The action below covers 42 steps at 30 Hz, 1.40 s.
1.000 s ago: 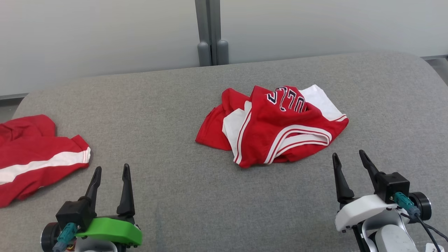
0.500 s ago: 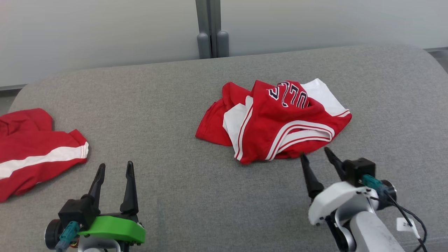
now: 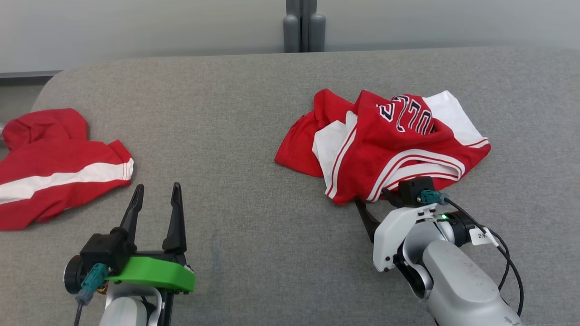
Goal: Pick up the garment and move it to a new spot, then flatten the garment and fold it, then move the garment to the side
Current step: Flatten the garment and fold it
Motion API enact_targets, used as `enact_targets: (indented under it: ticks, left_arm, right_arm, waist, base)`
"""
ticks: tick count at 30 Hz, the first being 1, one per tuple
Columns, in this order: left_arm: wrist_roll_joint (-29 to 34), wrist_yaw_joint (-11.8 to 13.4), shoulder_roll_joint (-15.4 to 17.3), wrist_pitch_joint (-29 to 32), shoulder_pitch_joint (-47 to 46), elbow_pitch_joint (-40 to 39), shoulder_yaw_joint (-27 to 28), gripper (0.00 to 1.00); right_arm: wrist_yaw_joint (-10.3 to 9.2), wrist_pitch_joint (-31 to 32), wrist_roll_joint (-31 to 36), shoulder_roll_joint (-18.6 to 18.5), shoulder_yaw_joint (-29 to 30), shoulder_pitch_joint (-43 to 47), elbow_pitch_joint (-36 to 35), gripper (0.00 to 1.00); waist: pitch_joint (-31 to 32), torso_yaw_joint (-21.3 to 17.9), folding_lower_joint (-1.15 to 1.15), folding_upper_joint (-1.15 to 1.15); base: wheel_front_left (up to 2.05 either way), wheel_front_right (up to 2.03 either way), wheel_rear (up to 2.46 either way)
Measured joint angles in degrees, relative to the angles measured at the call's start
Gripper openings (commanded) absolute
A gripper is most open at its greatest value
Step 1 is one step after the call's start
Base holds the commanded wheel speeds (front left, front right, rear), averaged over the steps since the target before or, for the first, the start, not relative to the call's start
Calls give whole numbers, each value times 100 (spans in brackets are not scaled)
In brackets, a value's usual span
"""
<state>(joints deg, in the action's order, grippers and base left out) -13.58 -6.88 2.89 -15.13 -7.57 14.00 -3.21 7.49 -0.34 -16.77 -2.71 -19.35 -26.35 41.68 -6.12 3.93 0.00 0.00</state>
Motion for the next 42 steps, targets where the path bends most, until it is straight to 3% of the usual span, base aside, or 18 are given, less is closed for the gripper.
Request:
enact_targets:
  ticks: [6, 13, 14, 15, 16, 28, 35, 42]
  left_arm:
    - [-52, -11, -2, 0, -112, -37, -121, 100]
    - [-75, -16, -3, 0, -246, -37, -186, 100]
    - [-75, -16, -3, 0, -252, -37, -181, 100]
    - [-75, -16, -3, 0, -253, -36, -176, 100]
    - [-75, -16, -3, 0, -255, -36, -169, 100]
    - [-75, -16, -4, 0, -198, -23, -67, 100]
    - [-89, -16, -5, 0, -180, -30, -88, 100]
    - [-92, -19, -5, 0, -233, -46, -171, 100]
  right_arm:
    - [0, -222, -144, -7, -87, -359, 715, 100]
    - [0, -656, -543, -11, -619, -682, 861, 97]
    - [0, -703, -612, -11, -695, -719, 861, 48]
    - [0, -758, -662, -11, -764, -738, 862, 30]
    - [0, -823, -689, -11, -827, -750, 862, 0]
    - [0, -1150, -337, -16, -1076, -1358, 567, 0]
    - [0, -962, 78, -19, -1709, -2387, 68, 0]
    - [0, -1380, 272, -132, -2386, -3515, -416, 0]
  waist:
    - [-162, 108, 0, 0]
    - [-239, 114, 0, 0]
    - [-237, 104, 0, 0]
    - [-232, 93, 0, 0]
    - [-224, 82, 0, 0]
    - [57, -56, 0, 0]
    - [128, -104, 0, 0]
    - [46, -25, 0, 0]
  base:
    - [0, 0, 0]
    - [0, 0, 0]
    - [0, 0, 0]
    - [0, 0, 0]
    - [0, 0, 0]
    - [0, 0, 0]
    - [0, 0, 0]
    - [0, 0, 0]
